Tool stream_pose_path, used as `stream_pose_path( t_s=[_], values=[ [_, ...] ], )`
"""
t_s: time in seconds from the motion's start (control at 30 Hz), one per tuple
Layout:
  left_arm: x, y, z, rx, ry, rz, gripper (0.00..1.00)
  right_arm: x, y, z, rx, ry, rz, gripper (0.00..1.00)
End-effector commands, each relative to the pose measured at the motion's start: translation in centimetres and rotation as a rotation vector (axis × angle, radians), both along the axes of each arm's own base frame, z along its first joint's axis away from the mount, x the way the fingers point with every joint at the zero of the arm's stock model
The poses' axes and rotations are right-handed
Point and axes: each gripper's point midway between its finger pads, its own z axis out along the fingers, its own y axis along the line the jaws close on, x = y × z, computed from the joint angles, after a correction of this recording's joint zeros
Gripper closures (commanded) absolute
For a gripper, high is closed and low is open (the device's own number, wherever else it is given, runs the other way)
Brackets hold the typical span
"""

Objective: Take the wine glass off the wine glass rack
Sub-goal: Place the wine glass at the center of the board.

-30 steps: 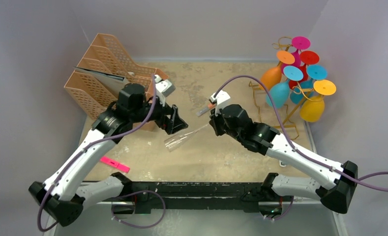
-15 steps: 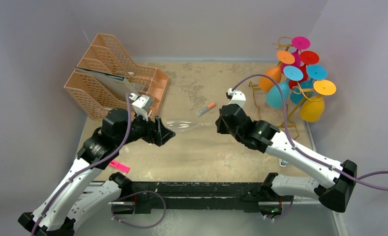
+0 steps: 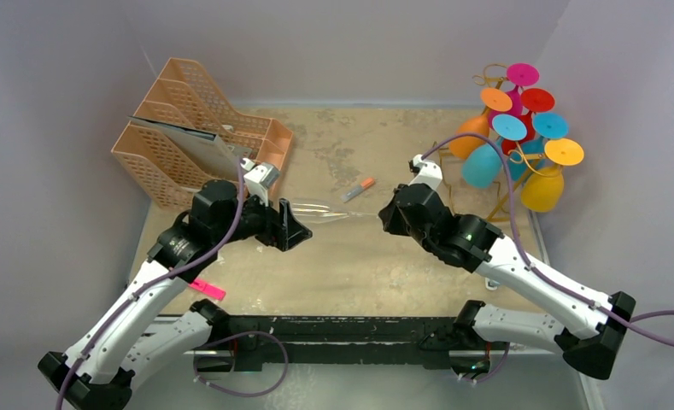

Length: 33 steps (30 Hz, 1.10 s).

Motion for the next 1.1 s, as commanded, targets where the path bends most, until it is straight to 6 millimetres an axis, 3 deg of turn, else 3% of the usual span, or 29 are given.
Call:
stream_pose_path(
  t_s=[0.0,0.27,0.47,0.57,0.87,1.03,1.07],
  values=[
    [0.4,0.8,2.8,0.026,-0.122,-0.002,0.2,-0.3,0.4,1.1,0.066,-0.002,-0.002,1.0],
    [0.2,0.4,2.8,0.043,-0.128,-0.054,0.17,-0.7,1.5,0.6,0.123,0.021,0.025,1.0],
    [-0.8,-1.2,3.5,0.004,-0.128,-0.18,0.34,-1.1,2.1,0.8,0.175,0.029,0.046,1.0],
    [-1.1,-1.3,4.0,-0.01,-0.134,-0.199,0.49,-1.3,2.3,0.9,0.185,0.032,0.059,1.0],
    [-3.2,-1.8,7.6,-0.113,-0.186,-0.279,0.71,-1.9,2.7,0.9,0.223,0.043,0.085,1.0],
    [-3.3,-1.8,8.5,-0.144,-0.197,-0.263,1.0,-2.2,3.1,1.1,0.25,0.047,0.104,1.0],
    [-3.4,-1.9,8.7,-0.153,-0.199,-0.269,1.0,-2.3,3.2,1.1,0.259,0.044,0.109,1.0]
  ],
)
